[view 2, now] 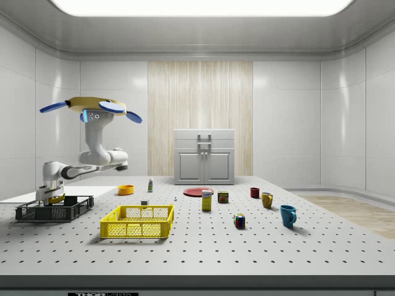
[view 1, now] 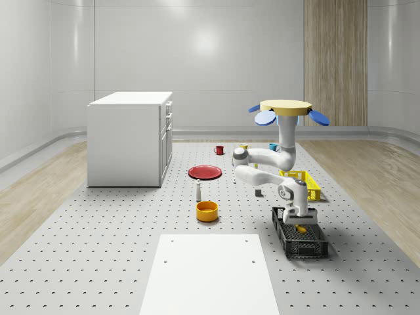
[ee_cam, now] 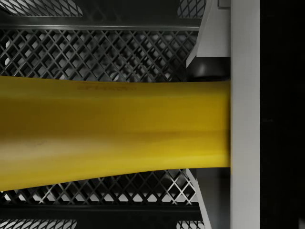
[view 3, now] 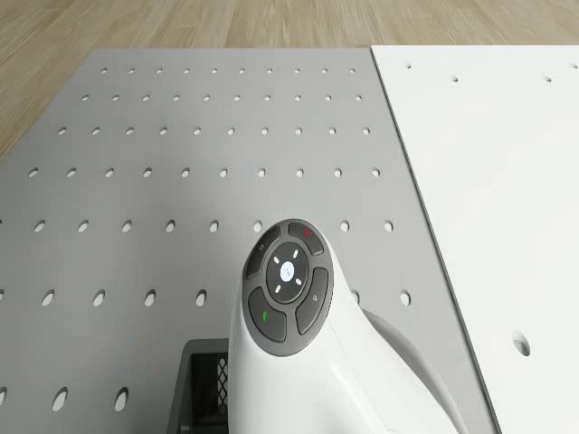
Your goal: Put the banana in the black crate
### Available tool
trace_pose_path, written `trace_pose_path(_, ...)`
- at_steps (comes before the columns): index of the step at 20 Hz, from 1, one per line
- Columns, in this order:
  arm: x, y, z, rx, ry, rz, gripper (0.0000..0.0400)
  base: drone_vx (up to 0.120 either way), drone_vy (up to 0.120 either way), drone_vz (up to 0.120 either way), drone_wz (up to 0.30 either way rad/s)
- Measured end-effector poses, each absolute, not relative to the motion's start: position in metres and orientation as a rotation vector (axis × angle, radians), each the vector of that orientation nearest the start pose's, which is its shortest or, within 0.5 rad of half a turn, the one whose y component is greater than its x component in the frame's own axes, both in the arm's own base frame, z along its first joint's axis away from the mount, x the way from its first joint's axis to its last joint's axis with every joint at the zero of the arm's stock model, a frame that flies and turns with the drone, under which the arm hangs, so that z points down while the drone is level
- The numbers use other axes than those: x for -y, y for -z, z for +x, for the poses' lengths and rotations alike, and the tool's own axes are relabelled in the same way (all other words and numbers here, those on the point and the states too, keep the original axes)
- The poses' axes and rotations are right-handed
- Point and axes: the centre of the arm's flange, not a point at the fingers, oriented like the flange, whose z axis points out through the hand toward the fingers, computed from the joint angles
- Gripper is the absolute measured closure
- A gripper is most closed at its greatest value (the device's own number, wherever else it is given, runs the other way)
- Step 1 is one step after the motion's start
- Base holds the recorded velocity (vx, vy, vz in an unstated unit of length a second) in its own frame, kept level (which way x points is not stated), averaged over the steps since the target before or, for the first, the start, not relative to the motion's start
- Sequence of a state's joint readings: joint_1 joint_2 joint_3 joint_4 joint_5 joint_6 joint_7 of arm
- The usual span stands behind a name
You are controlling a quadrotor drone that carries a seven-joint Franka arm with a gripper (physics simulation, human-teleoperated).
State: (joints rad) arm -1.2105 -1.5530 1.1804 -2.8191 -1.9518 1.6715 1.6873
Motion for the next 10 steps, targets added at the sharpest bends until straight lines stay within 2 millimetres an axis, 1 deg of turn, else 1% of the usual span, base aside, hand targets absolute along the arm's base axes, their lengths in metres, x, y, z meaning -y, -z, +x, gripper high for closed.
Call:
trace_pose_path(4, -0.001, -0.560, 0.307, -0.003, -0.776, -0.004, 0.0211, 0.000, 0.000, 0.000, 0.000)
trace_pose_path(5, 0.000, -0.562, 0.307, -0.002, -0.776, -0.004, 0.0165, 0.000, 0.000, 0.000, 0.000)
trace_pose_path(6, 0.000, -0.564, 0.307, -0.001, -0.778, -0.003, 0.0128, 0.000, 0.000, 0.000, 0.000)
trace_pose_path(7, 0.000, -0.565, 0.307, -0.001, -0.779, -0.002, 0.0100, 0.000, 0.000, 0.000, 0.000)
trace_pose_path(8, 0.000, -0.566, 0.307, 0.000, -0.780, -0.002, 0.0078, 0.000, 0.000, 0.000, 0.000)
trace_pose_path(10, 0.000, -0.565, 0.307, 0.000, -0.782, -0.001, 0.0047, 0.000, 0.000, 0.000, 0.000)
